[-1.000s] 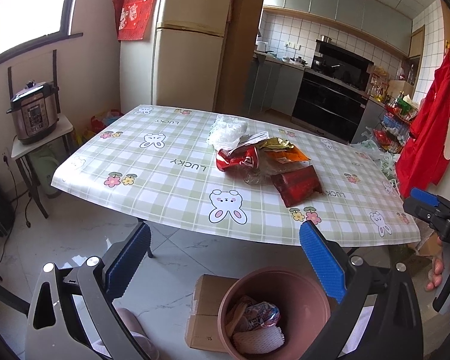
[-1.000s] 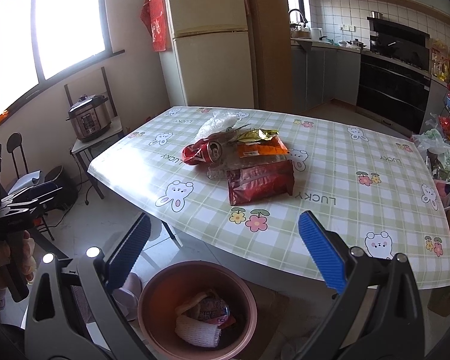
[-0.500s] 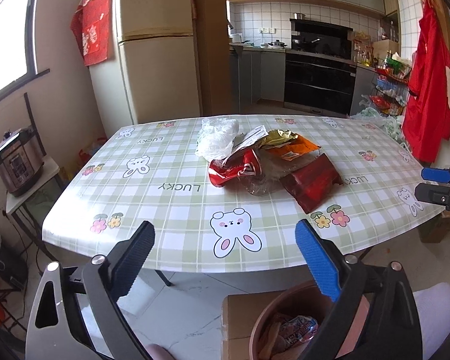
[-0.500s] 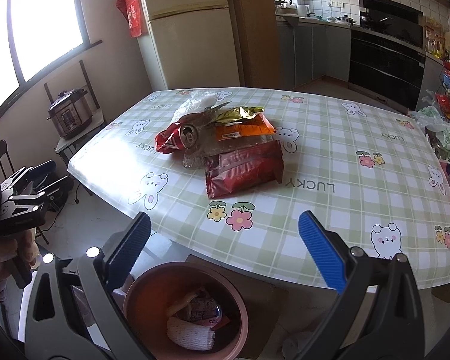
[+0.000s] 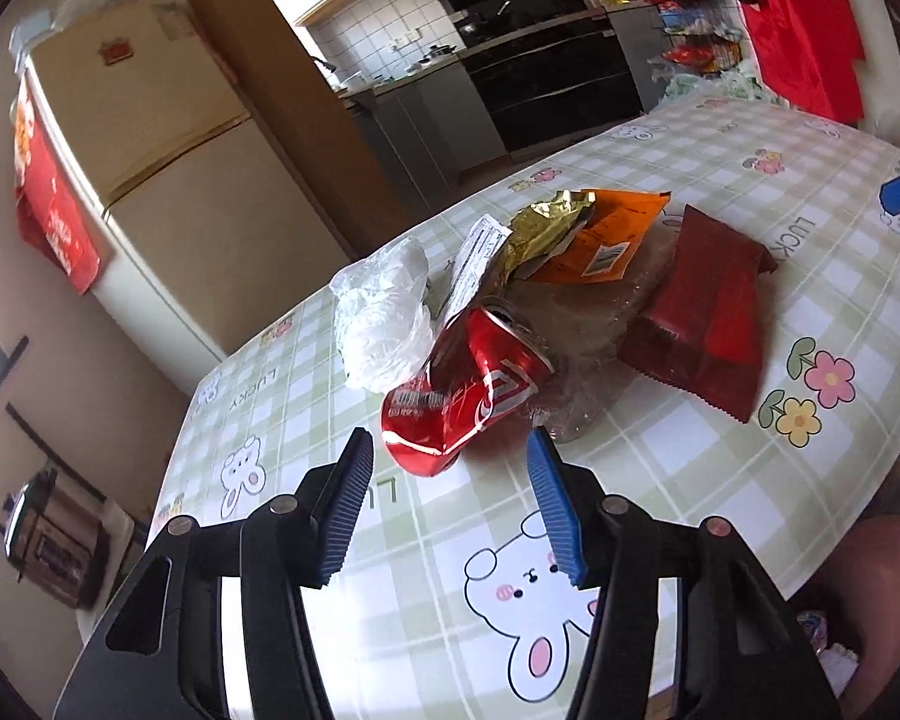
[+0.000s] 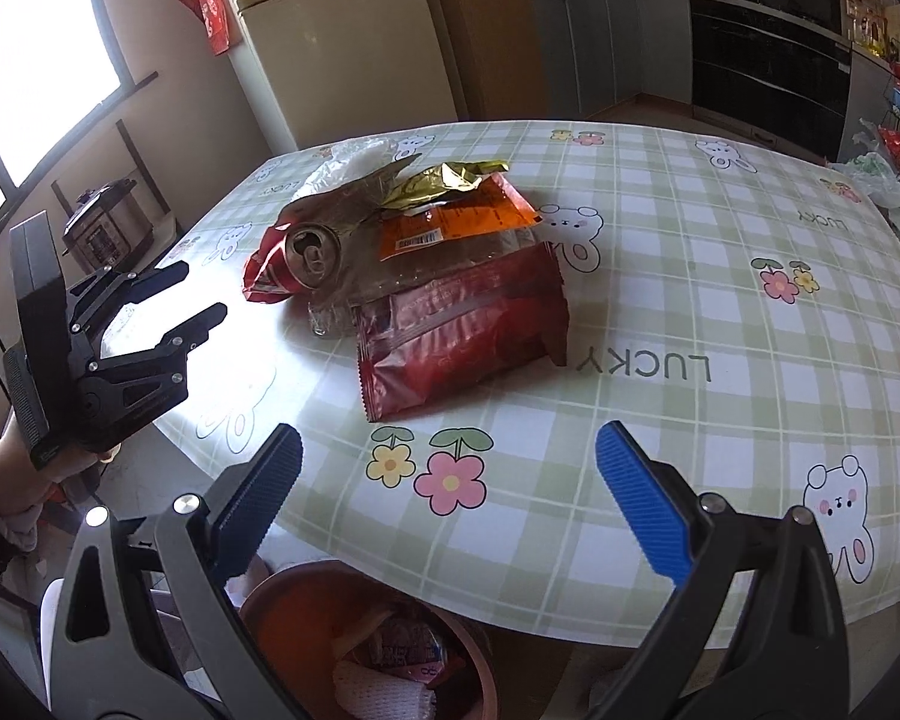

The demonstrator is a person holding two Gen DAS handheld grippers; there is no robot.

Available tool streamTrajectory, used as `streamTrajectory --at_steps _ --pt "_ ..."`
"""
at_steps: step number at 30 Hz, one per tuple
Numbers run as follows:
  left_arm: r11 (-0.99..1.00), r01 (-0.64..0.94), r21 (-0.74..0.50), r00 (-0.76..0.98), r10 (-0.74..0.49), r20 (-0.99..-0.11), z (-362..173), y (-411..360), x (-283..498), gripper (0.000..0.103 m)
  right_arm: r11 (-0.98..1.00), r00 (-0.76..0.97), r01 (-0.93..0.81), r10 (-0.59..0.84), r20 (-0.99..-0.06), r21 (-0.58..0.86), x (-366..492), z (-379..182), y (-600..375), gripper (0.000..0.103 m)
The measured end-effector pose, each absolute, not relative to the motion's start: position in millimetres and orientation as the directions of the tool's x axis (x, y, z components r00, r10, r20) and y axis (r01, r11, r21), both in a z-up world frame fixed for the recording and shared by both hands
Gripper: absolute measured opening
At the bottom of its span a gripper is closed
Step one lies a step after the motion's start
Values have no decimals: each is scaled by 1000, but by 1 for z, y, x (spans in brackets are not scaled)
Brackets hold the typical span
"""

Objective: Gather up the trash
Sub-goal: 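Reach the left gripper to the crushed red can and grasp it, then grasp the red snack bag with the right gripper while the left lifts the can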

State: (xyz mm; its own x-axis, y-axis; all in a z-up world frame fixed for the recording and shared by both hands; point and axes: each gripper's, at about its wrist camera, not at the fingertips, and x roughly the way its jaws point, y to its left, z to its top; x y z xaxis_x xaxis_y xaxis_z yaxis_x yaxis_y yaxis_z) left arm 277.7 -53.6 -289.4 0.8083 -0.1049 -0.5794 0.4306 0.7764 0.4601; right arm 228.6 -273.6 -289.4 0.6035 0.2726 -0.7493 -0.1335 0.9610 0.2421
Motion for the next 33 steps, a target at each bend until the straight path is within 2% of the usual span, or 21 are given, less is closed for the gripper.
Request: streamTrajectory --at_steps 13,14,17,20,22,29,33 --pt "738 452 501 793 -75 -605 -327 -73 325 50 963 576 -107 263 -774 248 274 -314 -273 97" --pt "741 451 498 792 -74 -606 -328 -72 326 46 962 574 -103 265 -775 253 279 -316 -273 97" --pt "744 440 503 801 -72 -594 -328 -70 325 20 957 570 -76 272 -776 280 296 -321 -275 97" --pt "760 425 492 815 -84 -574 -323 -65 318 8 944 558 -20 285 -780 331 310 -330 -277 97" --pt "775 431 463 804 -96 -587 -318 -61 313 7 925 545 11 313 -778 379 317 -335 -275 97" --pt "846 409 343 790 -140 -596 -296 -39 282 7 890 565 207 231 -792 407 343 -340 -275 97" --pt "877 396 273 779 -164 -605 -287 -30 269 7 899 538 258 172 -825 355 357 -345 -269 97"
